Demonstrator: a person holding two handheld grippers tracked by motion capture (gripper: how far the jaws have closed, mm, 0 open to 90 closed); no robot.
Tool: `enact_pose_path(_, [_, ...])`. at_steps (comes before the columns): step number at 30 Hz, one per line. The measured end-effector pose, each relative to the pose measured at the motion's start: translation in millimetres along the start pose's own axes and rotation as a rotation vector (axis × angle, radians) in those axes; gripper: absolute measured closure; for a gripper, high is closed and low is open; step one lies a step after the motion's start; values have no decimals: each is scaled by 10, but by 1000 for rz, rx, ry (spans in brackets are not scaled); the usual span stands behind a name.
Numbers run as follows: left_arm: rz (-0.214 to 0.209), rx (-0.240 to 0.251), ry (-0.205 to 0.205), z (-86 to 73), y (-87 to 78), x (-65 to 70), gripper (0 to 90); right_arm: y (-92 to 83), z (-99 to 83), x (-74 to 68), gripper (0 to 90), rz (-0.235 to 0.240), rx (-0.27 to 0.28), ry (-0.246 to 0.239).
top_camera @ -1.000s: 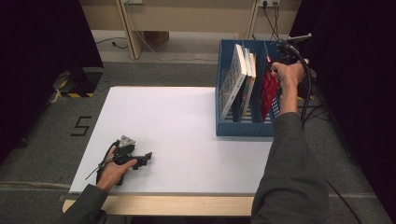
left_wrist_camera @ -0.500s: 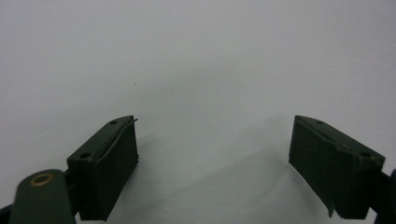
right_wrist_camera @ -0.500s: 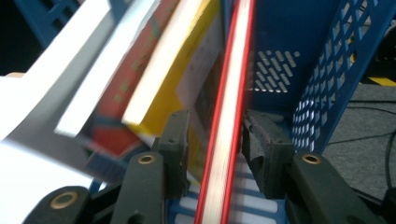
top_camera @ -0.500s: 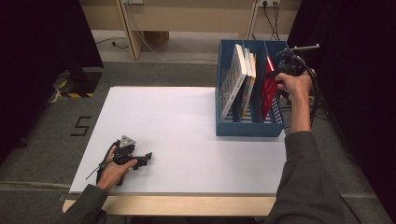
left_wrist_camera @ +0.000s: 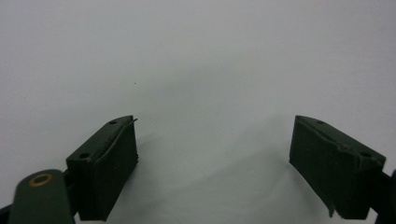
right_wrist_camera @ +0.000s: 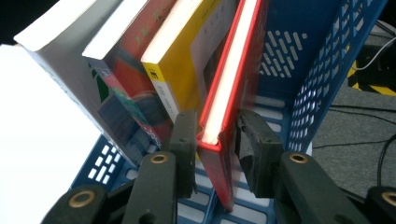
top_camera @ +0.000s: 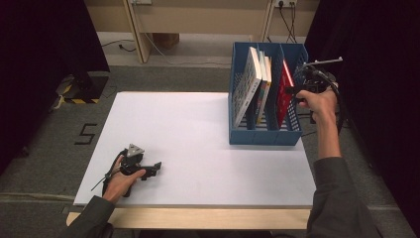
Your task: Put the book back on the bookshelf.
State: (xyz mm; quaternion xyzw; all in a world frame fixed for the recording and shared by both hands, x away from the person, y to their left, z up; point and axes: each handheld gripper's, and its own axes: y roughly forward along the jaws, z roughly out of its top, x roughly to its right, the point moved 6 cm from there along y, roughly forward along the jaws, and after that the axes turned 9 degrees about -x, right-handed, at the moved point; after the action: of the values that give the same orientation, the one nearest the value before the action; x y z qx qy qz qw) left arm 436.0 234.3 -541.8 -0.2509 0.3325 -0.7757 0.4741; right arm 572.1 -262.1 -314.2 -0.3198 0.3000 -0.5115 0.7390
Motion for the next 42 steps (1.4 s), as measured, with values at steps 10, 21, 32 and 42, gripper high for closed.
enact_pose_path(10, [0,-4,5,1,6,8,133,123,138,-6,695,-24,20,-6])
enact_pose_path(21, [-7,-5,4,1,7,7,127,213,282,3,692,-54,1,12])
enact_pose_path(32, [-8,-5,6,0,8,9,120,150,137,-35,544,-4,9,12])
enact_pose_path(42, [-8,-5,5,0,7,9,122,-97,13,-47,464,5,62,37])
